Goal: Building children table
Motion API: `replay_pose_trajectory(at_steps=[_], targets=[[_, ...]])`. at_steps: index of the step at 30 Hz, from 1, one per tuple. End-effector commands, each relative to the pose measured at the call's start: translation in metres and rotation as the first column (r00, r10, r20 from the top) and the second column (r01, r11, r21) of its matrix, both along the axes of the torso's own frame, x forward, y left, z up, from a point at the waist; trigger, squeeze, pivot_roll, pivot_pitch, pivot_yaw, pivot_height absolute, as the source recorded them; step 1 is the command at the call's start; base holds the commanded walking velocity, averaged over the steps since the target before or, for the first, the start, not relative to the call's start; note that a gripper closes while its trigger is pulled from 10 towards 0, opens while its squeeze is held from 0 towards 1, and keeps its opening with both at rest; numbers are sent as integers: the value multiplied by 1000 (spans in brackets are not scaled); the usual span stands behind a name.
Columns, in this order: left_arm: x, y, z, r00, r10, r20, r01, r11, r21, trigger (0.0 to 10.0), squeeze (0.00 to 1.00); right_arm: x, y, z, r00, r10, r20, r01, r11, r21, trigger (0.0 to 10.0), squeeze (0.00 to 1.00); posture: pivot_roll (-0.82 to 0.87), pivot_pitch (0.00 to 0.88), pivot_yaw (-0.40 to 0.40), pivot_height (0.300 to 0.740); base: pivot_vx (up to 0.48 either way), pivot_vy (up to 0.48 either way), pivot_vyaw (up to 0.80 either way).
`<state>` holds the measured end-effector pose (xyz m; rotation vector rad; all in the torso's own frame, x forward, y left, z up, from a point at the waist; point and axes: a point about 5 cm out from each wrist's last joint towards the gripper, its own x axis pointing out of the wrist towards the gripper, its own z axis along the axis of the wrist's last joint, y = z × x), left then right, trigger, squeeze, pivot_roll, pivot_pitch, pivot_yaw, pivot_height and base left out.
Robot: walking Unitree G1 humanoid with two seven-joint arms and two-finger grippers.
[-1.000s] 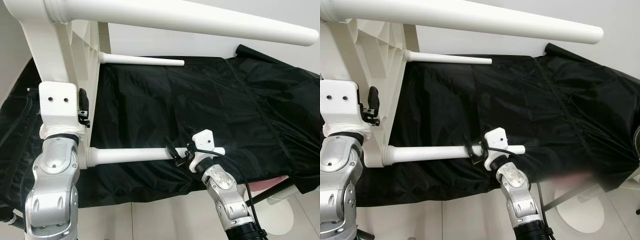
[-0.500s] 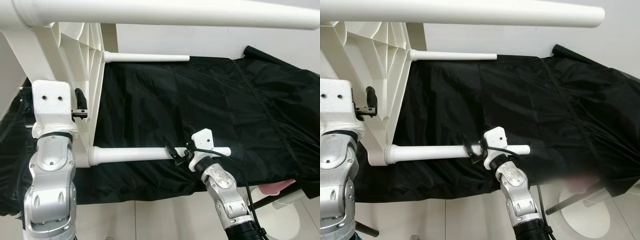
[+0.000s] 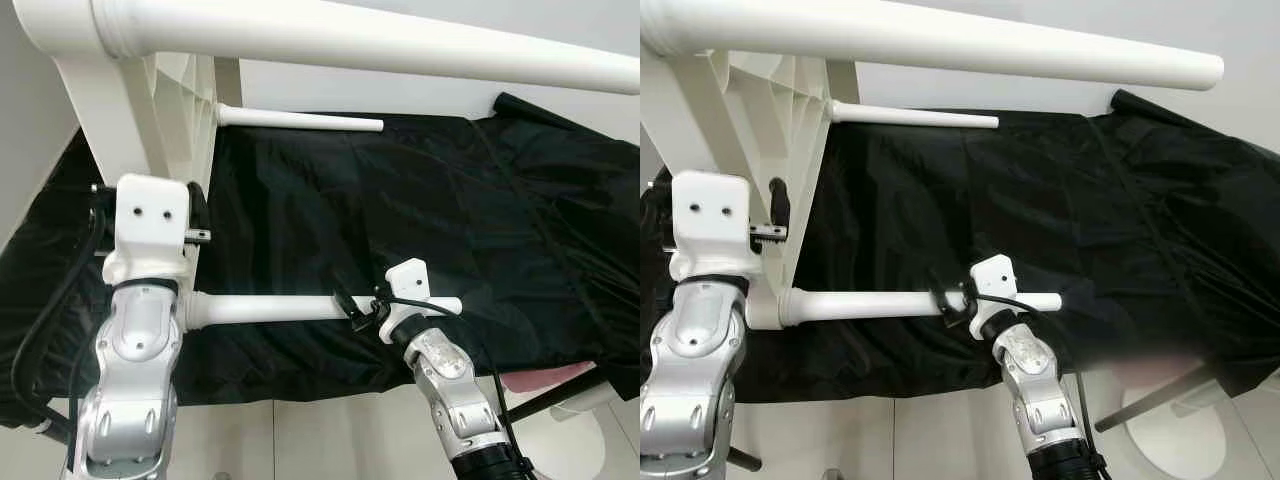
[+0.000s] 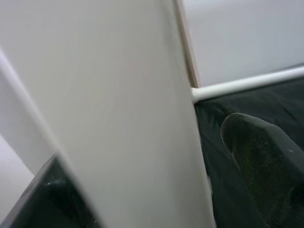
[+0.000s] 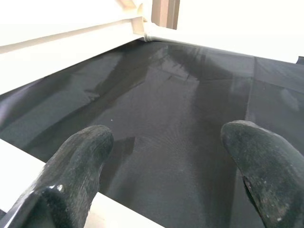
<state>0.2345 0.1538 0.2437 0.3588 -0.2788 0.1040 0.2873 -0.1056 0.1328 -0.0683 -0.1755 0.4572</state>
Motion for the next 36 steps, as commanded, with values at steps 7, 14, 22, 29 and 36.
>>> replay_pose_trajectory(at_steps=[7,14,22,29,36], targets=[[-19,11,-6,1000,-13,19,14,999,-48,10000,0,1,2,-4,1000,22,-10,-22,1000,-5,10000,0,126,68,-28,740,0,0,0],[-29,18,-15,999,40,31,-40,999,14,10000,0,4,6,-3,999,37,-6,-37,999,-6,10000,0,136,65,-35,740,0,0,0],[-48,16,-28,998,53,18,-54,998,30,10000,0,5,6,-3,999,50,-6,-50,999,-9,10000,0,163,59,-47,740,0,0,0],[-64,0,-46,986,-162,-43,161,986,-38,10000,0,4,12,-6,997,75,-12,-75,997,-11,10000,0,180,42,-57,740,0,0,0],[-71,-9,-72,924,-343,-171,340,939,-50,10000,0,7,11,-6,997,77,-5,-77,997,-22,10000,0,175,38,-50,740,0,0,0]])
